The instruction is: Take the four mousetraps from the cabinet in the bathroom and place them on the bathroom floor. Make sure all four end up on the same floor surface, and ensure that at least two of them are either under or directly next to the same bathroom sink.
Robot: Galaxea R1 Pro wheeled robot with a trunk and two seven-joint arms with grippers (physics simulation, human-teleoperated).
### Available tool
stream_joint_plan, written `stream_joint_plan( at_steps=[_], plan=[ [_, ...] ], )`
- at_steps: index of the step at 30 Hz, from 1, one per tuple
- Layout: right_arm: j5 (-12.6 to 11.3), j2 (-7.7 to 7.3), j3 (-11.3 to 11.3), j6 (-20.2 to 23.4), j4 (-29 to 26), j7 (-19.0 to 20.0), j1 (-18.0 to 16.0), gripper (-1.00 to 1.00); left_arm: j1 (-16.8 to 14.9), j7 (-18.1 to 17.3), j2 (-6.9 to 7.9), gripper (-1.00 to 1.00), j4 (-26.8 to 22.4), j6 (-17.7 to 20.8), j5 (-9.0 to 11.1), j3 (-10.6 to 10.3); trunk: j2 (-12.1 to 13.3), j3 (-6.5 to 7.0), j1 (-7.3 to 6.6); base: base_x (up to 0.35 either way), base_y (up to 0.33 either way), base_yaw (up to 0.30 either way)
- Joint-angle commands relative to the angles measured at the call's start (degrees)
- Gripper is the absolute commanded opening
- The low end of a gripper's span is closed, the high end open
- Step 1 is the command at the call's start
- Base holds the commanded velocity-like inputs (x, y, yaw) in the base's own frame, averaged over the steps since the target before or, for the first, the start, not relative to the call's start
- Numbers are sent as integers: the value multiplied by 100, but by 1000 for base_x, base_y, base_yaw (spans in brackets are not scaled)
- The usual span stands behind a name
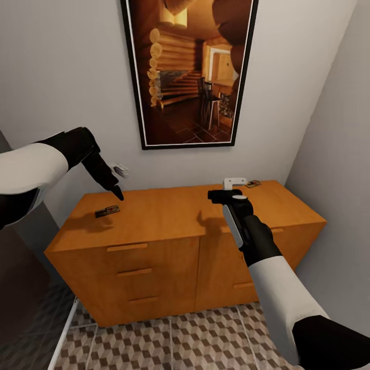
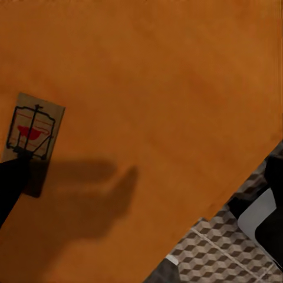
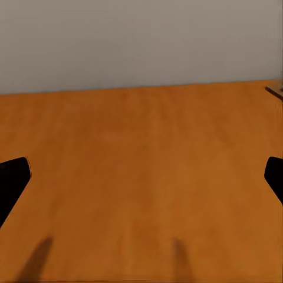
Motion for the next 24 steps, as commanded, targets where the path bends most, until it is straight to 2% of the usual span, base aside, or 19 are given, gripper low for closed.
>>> stream_joint_plan(
  at_steps=[1, 11, 17, 22, 24],
  plan=[
    [-37, -3, 12, 23, -5, -20, 4, 100, -5, -25, -2, 100, -3, 28, 42, -51, -3, -6, 0, 0, 0, -14],
    [-37, -3, 12, 5, -1, 108, 40, 100, 7, -31, -15, 100, -21, -404, 28, -58, -3, -5, 0, 0, 0, -5],
    [-37, 5, 17, -2, -4, 118, 68, 100, 8, -33, -15, 100, -24, -479, 9, -59, -3, -5, 0, 0, 0, 0],
    [-37, 8, 19, -4, -6, 120, 76, 100, 5, -38, -12, 100, -22, -527, -96, -62, -3, -5, 0, 0, 0, -2],
    [-37, 9, 20, -4, -7, 119, 78, 100, 4, -44, -9, 100, -19, -554, -200, -62, -3, -4, 0, 0, 0, -83]
  ],
)
